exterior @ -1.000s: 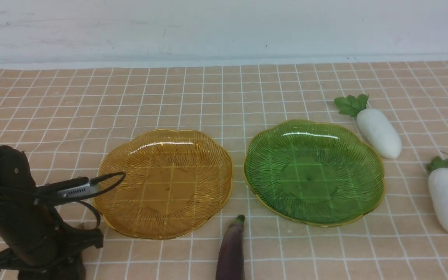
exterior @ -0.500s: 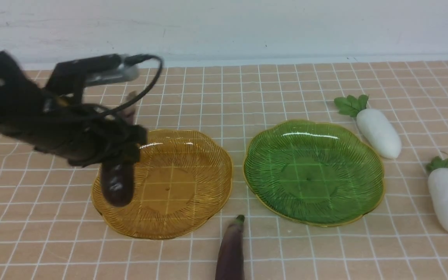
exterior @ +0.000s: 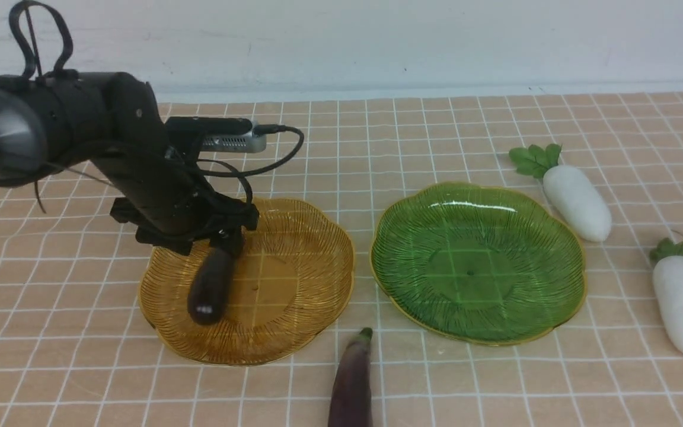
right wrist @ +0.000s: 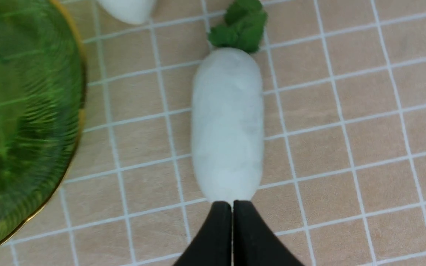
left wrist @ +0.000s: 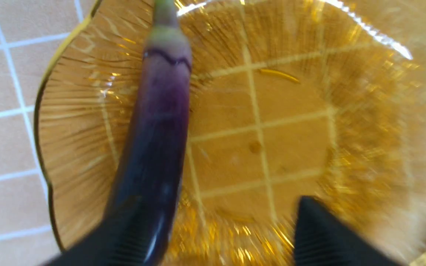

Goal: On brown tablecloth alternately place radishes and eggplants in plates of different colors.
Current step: 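Pick up the eggplant and place it in the yellow plate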

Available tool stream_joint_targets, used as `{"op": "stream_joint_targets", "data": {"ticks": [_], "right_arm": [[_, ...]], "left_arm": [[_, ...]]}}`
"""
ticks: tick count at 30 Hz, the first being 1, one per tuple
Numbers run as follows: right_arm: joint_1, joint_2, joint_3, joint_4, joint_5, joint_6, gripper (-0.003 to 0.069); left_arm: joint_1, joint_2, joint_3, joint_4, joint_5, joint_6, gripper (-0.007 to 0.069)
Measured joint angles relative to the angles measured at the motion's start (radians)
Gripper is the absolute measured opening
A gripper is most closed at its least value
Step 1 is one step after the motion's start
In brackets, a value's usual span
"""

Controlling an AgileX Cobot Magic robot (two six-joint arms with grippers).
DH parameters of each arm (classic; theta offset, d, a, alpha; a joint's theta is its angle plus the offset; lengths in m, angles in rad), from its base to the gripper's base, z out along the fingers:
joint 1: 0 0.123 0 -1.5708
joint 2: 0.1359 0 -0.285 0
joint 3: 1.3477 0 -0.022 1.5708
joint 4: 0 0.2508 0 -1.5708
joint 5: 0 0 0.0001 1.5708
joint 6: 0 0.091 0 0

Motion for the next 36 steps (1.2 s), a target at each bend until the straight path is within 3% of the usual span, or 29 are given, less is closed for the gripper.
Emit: {"op": "stream_joint_targets", "data": {"ticks": [3, 7, 11, 16, 22, 26, 28, 33, 36], "right_arm": [[-0.042, 0.062, -0.029, 0.036, 0.008, -0.02, 0.0034], [-0.096, 0.133, -0.071, 0.111, 0.021, -0.068, 0.009], [-0.122, 0.195, -0.112, 0.166, 0.041, -0.1, 0.0191], [-0.12, 0.214, -0.123, 0.186, 0.044, -0.109, 0.0295], [-0.116, 0.214, -0.123, 0.187, 0.013, -0.109, 0.0442], [-0.116, 0.214, -0.123, 0.184, -0.013, -0.11, 0.0508], [-0.116, 0.214, -0.123, 0.177, -0.022, -0.115, 0.0535], [-0.116, 0.214, -0.123, 0.149, -0.029, -0.116, 0.0547], [-0.116, 0.214, -0.123, 0.151, -0.033, -0.127, 0.0548]], "left_arm": [[-0.011, -0.026, -0.019, -0.01, 0.047, 0.022, 0.0406], [-0.077, -0.111, -0.014, -0.024, 0.122, 0.081, 0.008], [-0.15, -0.156, 0.009, -0.047, 0.165, 0.085, 0.0015], [-0.281, -0.155, 0.055, -0.076, 0.213, 0.049, 0.0009], [-0.4, -0.082, 0.08, -0.08, 0.212, -0.047, 0.0108], [-0.45, -0.011, 0.08, -0.077, 0.165, -0.067, 0.0272], [-0.465, 0.034, 0.08, -0.072, 0.144, -0.079, 0.0394], [-0.467, 0.105, 0.08, -0.057, 0.127, -0.128, 0.063], [-0.467, 0.144, 0.08, -0.06, 0.105, -0.133, 0.0662]]}}
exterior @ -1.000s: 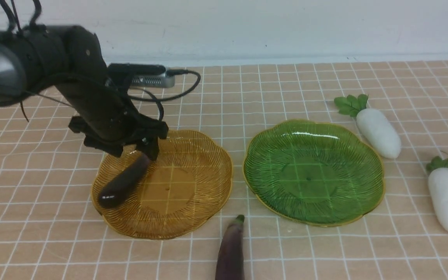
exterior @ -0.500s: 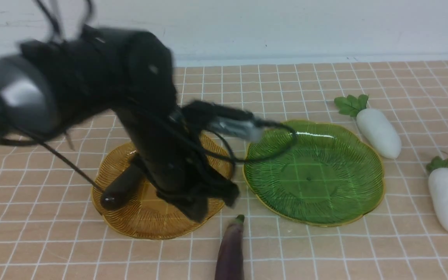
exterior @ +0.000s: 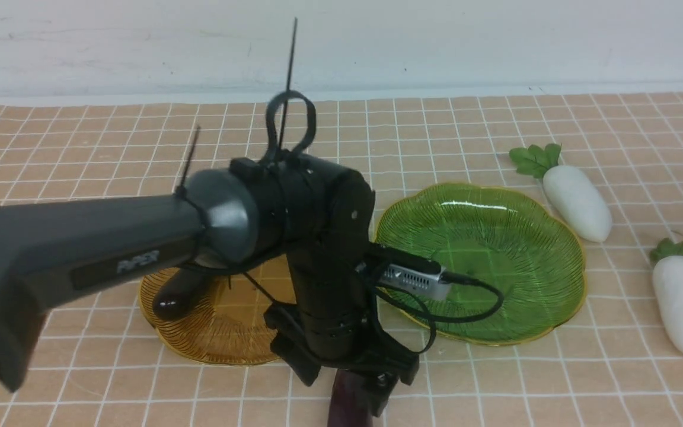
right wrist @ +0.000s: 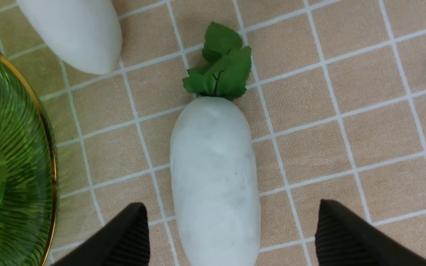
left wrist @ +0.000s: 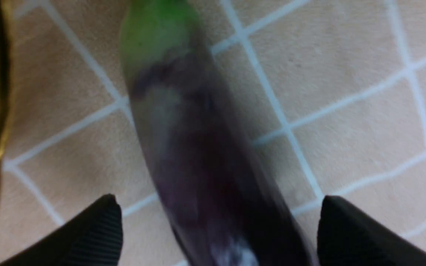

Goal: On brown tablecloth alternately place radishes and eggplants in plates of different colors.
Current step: 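Pick up the eggplant and place it in the yellow plate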

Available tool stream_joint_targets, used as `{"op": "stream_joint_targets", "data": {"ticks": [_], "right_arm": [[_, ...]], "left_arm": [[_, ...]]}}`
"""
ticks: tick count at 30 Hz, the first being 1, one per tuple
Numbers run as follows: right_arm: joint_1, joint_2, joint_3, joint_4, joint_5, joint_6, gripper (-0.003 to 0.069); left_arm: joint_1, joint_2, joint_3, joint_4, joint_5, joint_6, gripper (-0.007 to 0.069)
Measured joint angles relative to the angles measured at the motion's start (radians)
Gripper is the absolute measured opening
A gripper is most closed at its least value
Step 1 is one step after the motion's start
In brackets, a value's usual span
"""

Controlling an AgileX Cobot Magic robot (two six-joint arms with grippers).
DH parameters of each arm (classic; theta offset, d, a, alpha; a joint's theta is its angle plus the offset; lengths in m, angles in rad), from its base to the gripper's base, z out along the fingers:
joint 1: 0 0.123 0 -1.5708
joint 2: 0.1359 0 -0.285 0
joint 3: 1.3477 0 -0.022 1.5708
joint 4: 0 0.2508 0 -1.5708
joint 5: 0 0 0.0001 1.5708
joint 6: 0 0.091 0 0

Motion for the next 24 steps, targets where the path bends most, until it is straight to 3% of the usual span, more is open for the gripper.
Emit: {"op": "stream_joint_targets", "data": {"ticks": [2, 3, 6, 7, 16, 24], "right_arm": [[0.0, 0.0, 0.0, 0.005, -0.01, -0.001, 0.0548], [0.0, 0.0, 0.0, 0.006, -0.011, 0.001, 0.0548], [0.0, 0.0, 0.0, 0.006, -0.013, 0.039, 0.0548], [0.0, 0.0, 0.0, 0.005, -0.019, 0.039, 0.0548], [0.013, 0.109, -0.006, -0.001, -0.042, 0.024, 0.0548], [0.099, 0.259, -0.009, -0.056, -0.12, -0.014, 0.0567]], "left_arm": [[0.0, 0.025, 0.0, -0.001, -0.001, -0.007, 0.0634], [0.0, 0.036, 0.0, -0.001, -0.001, -0.016, 0.0584], [0.0, 0.043, 0.0, -0.008, 0.013, -0.051, 0.0318], [0.0, 0.042, 0.0, -0.012, 0.015, -0.054, 0.0272], [0.031, -0.101, -0.141, 0.012, 0.092, -0.004, 0.0253], [0.258, -0.107, -0.182, 0.078, 0.053, -0.012, 0.0251]]}}
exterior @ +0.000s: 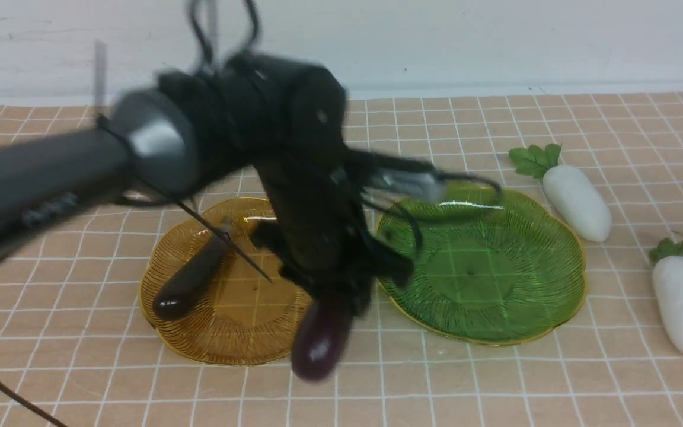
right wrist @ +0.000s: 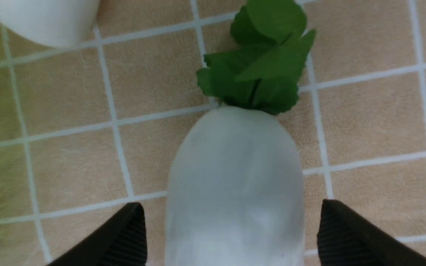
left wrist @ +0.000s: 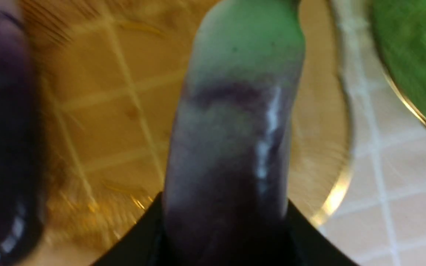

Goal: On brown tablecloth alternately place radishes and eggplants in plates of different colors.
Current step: 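Pick up the eggplant and place it in the yellow plate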

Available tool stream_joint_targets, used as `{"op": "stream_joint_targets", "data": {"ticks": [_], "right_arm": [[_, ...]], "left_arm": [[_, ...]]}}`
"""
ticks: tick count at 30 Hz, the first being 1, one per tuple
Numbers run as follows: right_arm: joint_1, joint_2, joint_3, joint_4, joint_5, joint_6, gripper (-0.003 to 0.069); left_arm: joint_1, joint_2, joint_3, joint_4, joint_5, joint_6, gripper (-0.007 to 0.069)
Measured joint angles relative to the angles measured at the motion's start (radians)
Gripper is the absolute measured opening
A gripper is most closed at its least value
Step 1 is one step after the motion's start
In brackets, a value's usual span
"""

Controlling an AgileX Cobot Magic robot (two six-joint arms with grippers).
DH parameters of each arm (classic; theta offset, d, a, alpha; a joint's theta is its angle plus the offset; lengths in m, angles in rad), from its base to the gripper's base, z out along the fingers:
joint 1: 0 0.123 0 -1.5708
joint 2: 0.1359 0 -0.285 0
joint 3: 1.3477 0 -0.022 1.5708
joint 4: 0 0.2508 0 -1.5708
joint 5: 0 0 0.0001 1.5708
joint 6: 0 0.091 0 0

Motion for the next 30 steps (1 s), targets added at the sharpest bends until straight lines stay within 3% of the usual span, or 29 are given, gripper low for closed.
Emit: {"op": "stream_joint_targets", "data": {"ticks": [7, 12, 13, 20, 25, 30], "right_arm": [[0.001, 0.061, 0.0, -0.042, -0.009, 0.031, 0.0569], [0.001, 0.066, -0.002, -0.048, -0.012, 0.04, 0.0514], [0.001, 0.067, -0.008, -0.048, -0.002, 0.04, 0.0483], [0.001, 0.061, -0.117, -0.044, 0.155, 0.04, 0.0482], [0.043, 0.003, -0.262, 0.05, 0.246, 0.035, 0.0482], [0.178, -0.008, -0.342, 0.176, 0.226, -0.004, 0.0482]], "left_arm": [[0.035, 0.053, 0.0, -0.001, -0.101, 0.089, 0.0293], [0.033, 0.08, 0.0, 0.004, -0.127, 0.097, 0.037], [0.033, 0.085, 0.0, 0.007, -0.129, 0.097, 0.0391], [0.033, 0.095, -0.002, 0.074, -0.132, 0.094, 0.0494], [0.033, 0.094, -0.05, 0.102, -0.09, 0.087, 0.0454], [0.033, 0.091, -0.113, 0.104, -0.023, 0.089, 0.0261]]}}
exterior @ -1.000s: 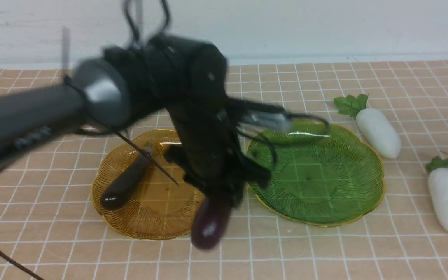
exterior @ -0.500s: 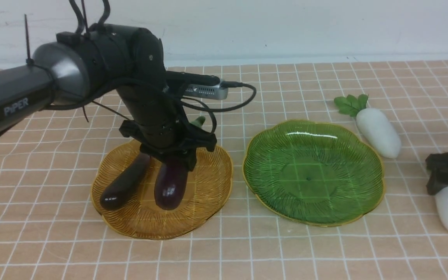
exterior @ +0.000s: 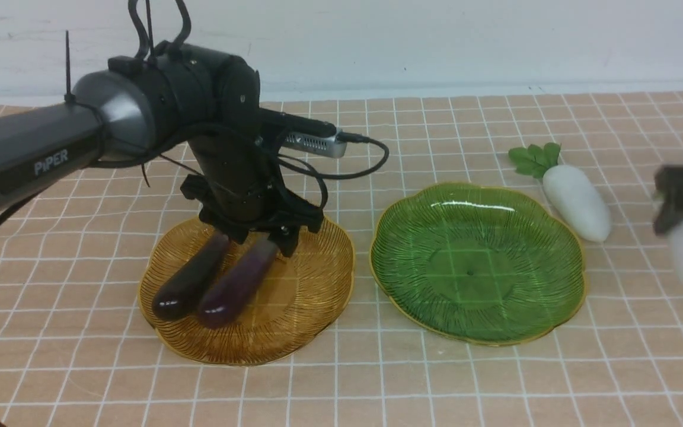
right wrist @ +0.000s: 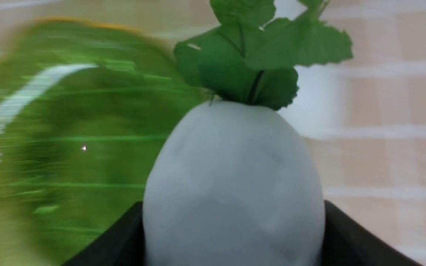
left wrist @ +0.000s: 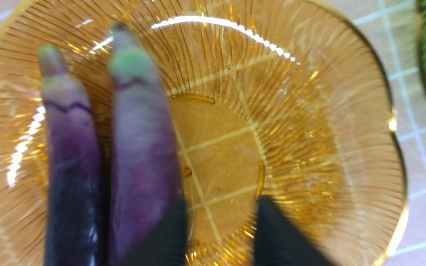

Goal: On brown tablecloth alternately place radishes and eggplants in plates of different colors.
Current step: 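Pick up the eggplant and place it in the yellow plate, then place the white radish on the plate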

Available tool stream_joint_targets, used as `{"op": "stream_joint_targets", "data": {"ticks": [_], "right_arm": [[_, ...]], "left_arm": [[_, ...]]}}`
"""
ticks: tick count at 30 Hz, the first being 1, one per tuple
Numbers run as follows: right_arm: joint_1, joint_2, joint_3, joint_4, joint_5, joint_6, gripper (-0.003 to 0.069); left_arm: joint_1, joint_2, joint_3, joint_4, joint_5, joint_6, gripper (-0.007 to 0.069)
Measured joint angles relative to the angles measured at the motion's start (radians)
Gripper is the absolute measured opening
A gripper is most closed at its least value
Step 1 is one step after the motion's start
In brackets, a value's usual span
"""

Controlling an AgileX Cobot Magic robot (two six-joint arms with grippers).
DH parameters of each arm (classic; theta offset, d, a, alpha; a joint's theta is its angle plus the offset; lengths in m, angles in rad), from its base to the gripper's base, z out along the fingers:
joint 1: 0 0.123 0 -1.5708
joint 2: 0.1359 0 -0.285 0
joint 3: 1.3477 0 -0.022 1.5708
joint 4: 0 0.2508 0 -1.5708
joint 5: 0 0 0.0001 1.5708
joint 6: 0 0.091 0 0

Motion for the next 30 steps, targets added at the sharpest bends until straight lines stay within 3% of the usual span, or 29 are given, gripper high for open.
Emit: {"op": "stream_joint_targets", "data": {"ticks": [2, 7, 14, 20, 24, 30], "right_arm": [[0.05, 0.019, -0.016, 0.038, -0.017, -0.013, 0.0482], [0.145, 0.087, -0.042, 0.069, -0.042, -0.043, 0.0482], [0.221, 0.206, -0.089, 0.067, -0.034, -0.056, 0.0499], [0.232, 0.225, -0.139, 0.05, 0.002, -0.058, 0.0629], [0.232, 0.225, -0.226, -0.031, 0.063, -0.059, 0.0659], [0.209, 0.225, -0.351, -0.232, 0.091, -0.017, 0.0624]], "left_arm": [[0.0, -0.012, -0.023, 0.0, 0.029, 0.003, 0.0109], [0.0, -0.05, -0.029, -0.016, 0.065, 0.007, 0.0012], [-0.001, -0.115, -0.029, -0.049, 0.086, 0.016, -0.0003], [-0.003, -0.175, -0.029, -0.051, 0.088, 0.018, -0.0003], [-0.003, -0.19, -0.029, -0.051, 0.1, 0.018, -0.0003], [-0.003, -0.2, -0.029, -0.051, 0.147, 0.026, -0.0003]]}}
